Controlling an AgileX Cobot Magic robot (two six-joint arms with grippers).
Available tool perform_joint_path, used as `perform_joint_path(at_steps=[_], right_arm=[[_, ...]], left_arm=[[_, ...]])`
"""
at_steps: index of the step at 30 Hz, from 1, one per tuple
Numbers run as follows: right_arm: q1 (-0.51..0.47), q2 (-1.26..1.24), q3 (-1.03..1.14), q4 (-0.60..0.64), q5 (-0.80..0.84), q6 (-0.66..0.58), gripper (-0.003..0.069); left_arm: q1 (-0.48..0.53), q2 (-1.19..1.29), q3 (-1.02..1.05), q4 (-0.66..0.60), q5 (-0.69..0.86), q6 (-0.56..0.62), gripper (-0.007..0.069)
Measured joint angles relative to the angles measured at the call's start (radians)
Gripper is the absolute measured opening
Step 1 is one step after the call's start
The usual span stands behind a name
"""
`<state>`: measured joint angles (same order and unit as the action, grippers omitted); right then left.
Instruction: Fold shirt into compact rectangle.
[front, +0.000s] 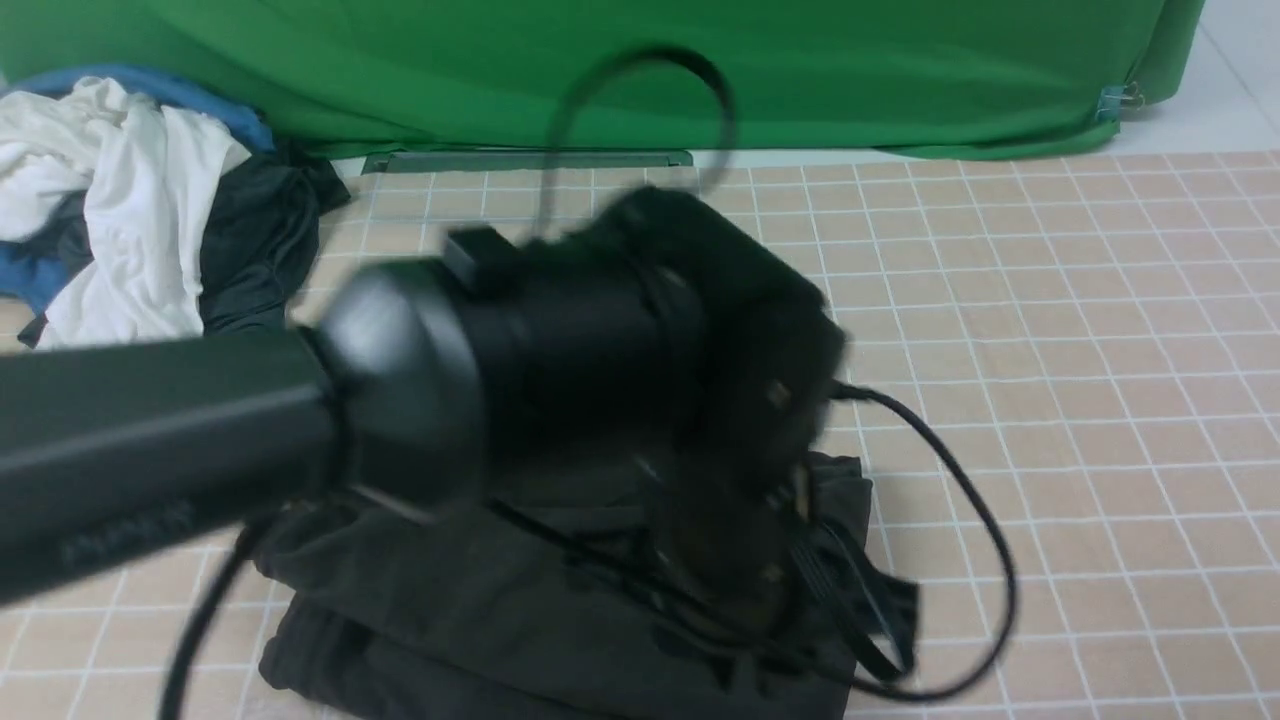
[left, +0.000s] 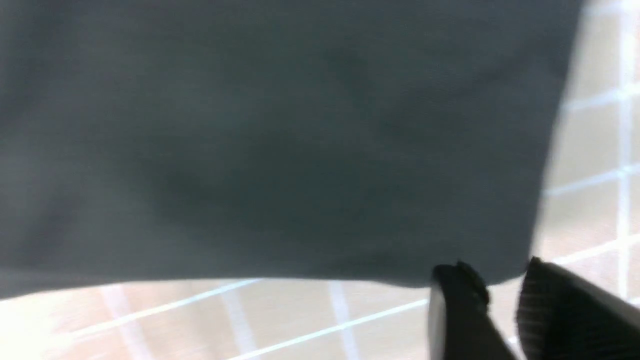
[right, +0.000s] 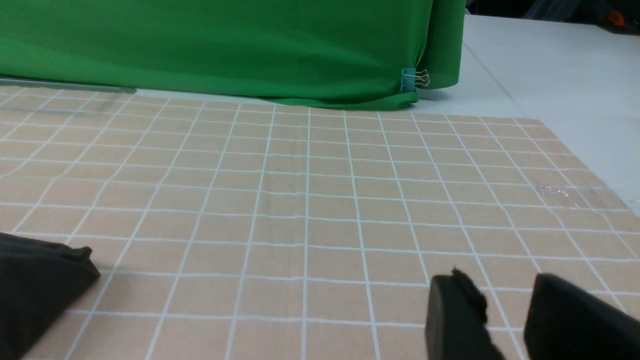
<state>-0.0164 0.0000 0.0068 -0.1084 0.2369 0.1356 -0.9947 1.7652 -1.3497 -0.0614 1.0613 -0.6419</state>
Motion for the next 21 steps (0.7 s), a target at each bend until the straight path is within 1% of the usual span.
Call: perform_joint_path(at_steps=[1,2,3,4,5,8,11,12,16,18,21], right_arm=[[0.000,0.000,0.000,0.000,0.000,0.000,0.0239],[0.000,0.000,0.000,0.000,0.000,0.000,0.0239],[0.000,0.000,0.000,0.000,0.000,0.000,0.0239],[0.000,0.000,0.000,0.000,0.000,0.000,0.0238],[0.000,0.000,0.000,0.000,0.000,0.000,0.0239],[0.000,0.000,0.000,0.000,0.000,0.000,0.0239],[0.000,0.000,0.000,0.000,0.000,0.000,0.0239],[0.000,0.000,0.000,0.000,0.000,0.000,0.0239],[0.000,0.000,0.000,0.000,0.000,0.000,0.0239],[0.000,0.000,0.000,0.000,0.000,0.000,0.0239],[0.000,0.000,0.000,0.000,0.000,0.000,0.0239]], left_arm=[[-0.012,0.007,0.000,-0.006,-0.009,-0.006,0.0222],[-0.024,0.025,0.000,-0.022,-0.023,-0.011,0.0279],[-0.025,0.028,0.000,-0.027,-0.025,-0.012,0.0286],[-0.035,0.047,0.000,-0.048,-0.033,-0.013,0.0342],[-0.038,0.059,0.000,-0.057,-0.038,-0.013,0.0380],[-0.042,0.103,0.001,-0.085,-0.061,-0.008,0.0471],[-0.042,0.144,0.001,-0.092,-0.091,-0.005,0.0535],[-0.042,0.156,0.001,-0.092,-0.096,-0.005,0.0545],[-0.042,0.187,0.001,-0.092,-0.118,-0.005,0.0530],[-0.042,0.193,0.001,-0.088,-0.120,-0.005,0.0475],[-0.042,0.195,0.001,-0.077,-0.123,-0.005,0.0342]])
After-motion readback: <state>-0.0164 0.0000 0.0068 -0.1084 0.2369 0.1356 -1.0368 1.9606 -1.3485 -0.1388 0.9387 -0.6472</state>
